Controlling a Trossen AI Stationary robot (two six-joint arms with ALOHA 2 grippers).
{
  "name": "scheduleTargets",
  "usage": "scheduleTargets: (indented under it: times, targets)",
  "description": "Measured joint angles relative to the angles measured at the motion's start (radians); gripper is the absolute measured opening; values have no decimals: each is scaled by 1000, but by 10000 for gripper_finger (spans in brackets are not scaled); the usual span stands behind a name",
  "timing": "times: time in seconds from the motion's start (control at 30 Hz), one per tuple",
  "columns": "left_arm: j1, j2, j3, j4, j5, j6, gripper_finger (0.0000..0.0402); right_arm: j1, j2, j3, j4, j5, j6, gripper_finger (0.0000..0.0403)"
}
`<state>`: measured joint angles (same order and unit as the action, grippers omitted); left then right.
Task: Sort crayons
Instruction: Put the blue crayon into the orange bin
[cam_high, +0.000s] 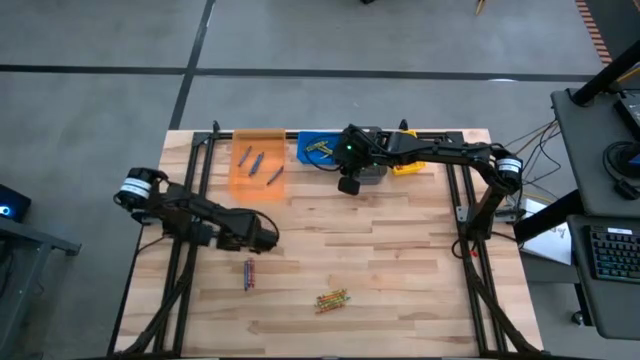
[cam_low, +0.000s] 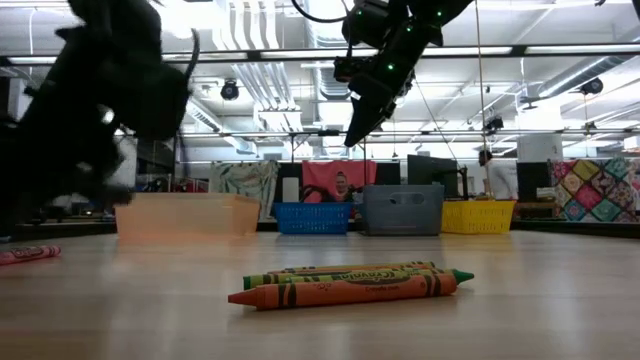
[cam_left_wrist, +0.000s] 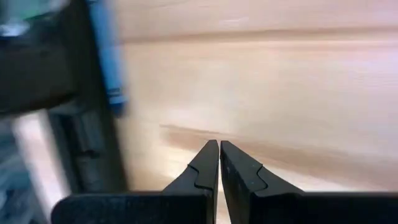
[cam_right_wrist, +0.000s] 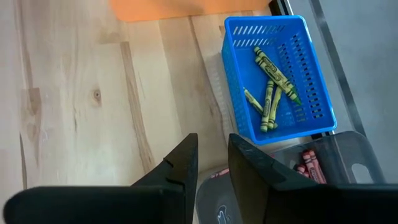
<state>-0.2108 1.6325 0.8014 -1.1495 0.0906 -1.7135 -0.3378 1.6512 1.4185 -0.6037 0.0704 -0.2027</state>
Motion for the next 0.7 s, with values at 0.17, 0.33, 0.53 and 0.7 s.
scheduleTargets:
  times: [0.17,0.33,0.53,0.7]
  targets:
    - [-48,-1,142,-9,-201,106,0,0,0,-2,4,0,-28,84]
    - [-108,-2,273,-43,-487,277,0,0,0,-14,4,0,-44,79]
    - [-118,1,313,-116,-577,331,0,0,0,-46,9,0,-45,70]
    - [-112,1,300,-130,-563,355,0,0,0,-50,18,0,-43,74]
